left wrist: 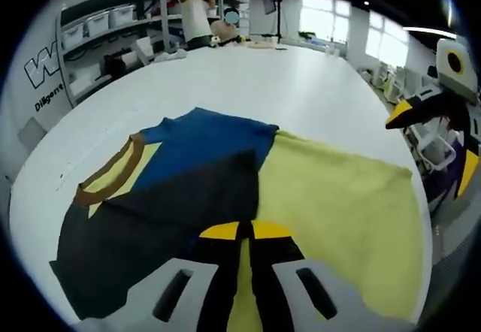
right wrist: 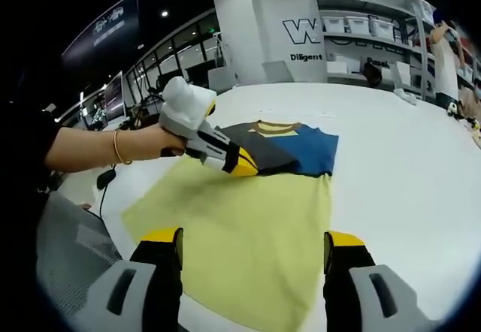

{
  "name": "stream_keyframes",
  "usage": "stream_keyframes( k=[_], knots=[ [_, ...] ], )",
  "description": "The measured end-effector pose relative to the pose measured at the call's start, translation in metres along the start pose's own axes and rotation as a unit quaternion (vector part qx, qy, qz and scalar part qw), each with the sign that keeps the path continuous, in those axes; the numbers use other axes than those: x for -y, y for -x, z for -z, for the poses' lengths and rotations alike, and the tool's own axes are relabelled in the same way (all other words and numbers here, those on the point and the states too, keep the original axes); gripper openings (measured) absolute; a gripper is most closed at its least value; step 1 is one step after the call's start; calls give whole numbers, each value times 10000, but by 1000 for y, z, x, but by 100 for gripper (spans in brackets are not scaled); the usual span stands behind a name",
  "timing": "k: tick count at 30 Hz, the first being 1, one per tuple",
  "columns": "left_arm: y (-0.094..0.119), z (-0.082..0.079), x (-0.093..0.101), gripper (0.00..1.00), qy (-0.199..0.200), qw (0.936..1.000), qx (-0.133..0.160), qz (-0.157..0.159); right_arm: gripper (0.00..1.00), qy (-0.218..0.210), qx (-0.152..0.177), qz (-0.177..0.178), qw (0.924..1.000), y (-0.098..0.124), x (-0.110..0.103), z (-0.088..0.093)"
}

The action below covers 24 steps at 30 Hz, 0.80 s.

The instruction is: Fold the garment on the visible template until the final outline fits inside the template.

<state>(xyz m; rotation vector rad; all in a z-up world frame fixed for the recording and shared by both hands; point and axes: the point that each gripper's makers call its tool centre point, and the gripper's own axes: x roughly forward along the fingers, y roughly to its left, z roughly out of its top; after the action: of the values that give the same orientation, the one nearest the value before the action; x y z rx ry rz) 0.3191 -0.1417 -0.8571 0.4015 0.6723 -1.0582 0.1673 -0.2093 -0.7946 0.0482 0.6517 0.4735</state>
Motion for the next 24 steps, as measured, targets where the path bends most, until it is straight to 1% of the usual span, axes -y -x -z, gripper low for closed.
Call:
stream_keyframes(
  k=[4,10,11,14,16,19,21,24],
  knots=[
    [4,-12,-1,2,-76,9998,199,-25,74,5,5,1,10000,-1,0,-1],
    [5,-27,-6,2,-189,9996,202,-48,74,34,-5,-53,10000,-3,-3,-2],
    [5,-32,-8,2,-187,9995,246,-65,74,28,1,-54,10000,-3,-3,-2],
    [6,-38,-10,2,-216,9993,297,-93,74,22,12,-50,10000,-3,-2,-2],
    [5,-53,-14,2,-299,9987,395,-135,74,-3,22,-53,10000,-3,-1,-1],
    [2,-68,-19,2,-415,9979,472,-156,74,-10,17,-69,10000,-4,-1,0],
    [-1,-76,-22,2,-490,9973,510,-183,74,1,-9,-96,10000,-5,-2,0],
    [-7,-84,-25,2,-587,9968,516,-187,75,11,-36,-105,9999,-7,-1,1]
  ],
)
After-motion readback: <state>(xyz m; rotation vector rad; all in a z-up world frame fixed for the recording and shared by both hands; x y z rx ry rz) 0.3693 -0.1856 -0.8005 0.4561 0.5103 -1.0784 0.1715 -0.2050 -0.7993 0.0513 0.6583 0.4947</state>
